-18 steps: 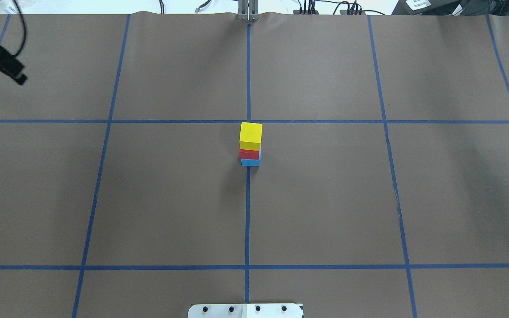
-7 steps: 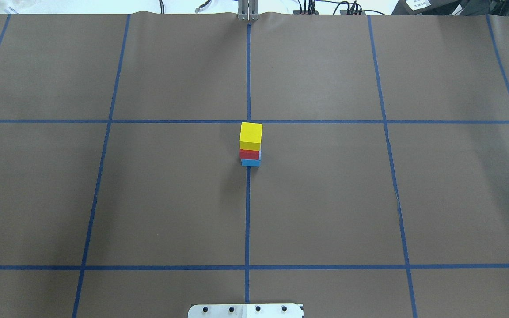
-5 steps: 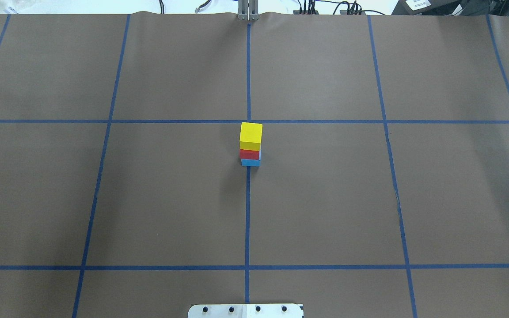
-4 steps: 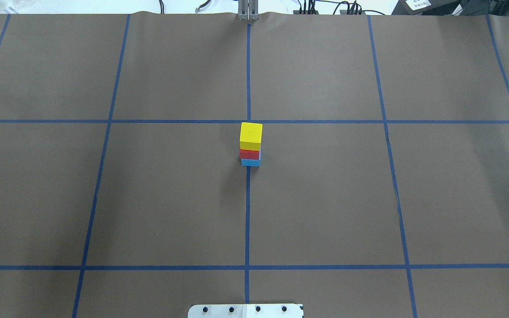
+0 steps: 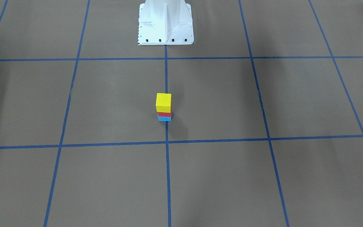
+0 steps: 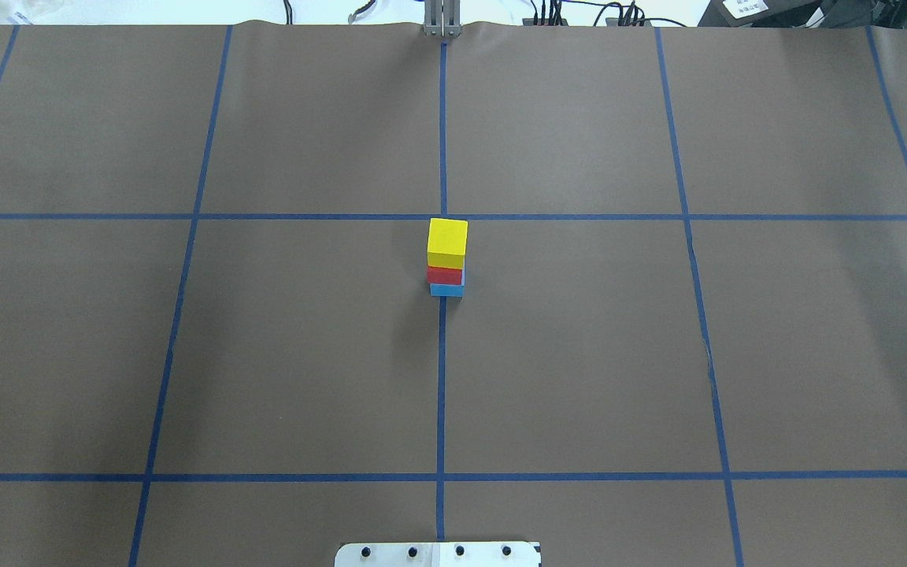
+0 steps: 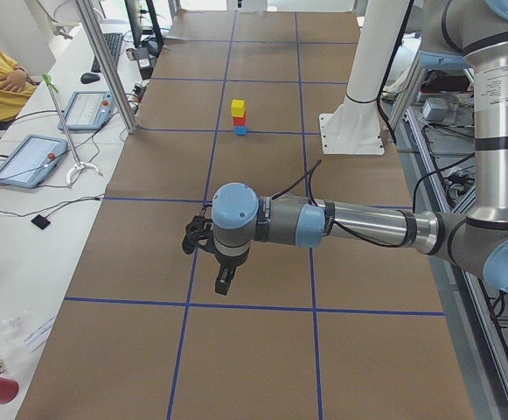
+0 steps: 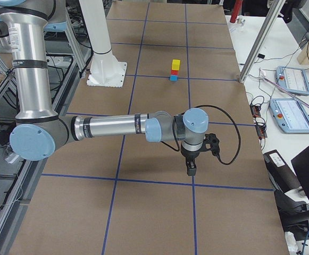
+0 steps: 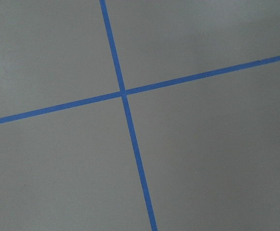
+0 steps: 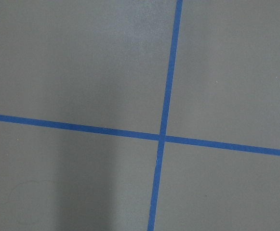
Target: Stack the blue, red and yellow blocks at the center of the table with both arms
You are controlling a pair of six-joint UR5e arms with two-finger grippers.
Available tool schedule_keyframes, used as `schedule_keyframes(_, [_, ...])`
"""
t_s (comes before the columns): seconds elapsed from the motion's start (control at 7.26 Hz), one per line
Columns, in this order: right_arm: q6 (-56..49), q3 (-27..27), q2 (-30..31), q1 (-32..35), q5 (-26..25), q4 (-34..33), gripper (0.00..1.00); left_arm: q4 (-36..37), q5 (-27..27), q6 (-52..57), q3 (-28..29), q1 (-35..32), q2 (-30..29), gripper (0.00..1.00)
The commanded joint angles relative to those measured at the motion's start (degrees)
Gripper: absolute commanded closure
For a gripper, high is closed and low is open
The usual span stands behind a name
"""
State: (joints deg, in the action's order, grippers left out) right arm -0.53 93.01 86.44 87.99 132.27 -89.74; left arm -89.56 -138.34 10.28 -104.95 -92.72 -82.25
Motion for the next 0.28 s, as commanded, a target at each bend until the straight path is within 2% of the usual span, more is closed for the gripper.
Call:
schedule_keyframes(0.0, [0.0,0.2,0.7,0.0,0.1,0.0,0.0,0.0,0.0,0.0,-0.1,0.0,0.2,0.0])
schedule_keyframes(0.14, [0.0,0.2,0.7,0.0,0.1,0.0,0.0,0.0,-0.1,0.0,-0.1,0.0,0.2,0.0])
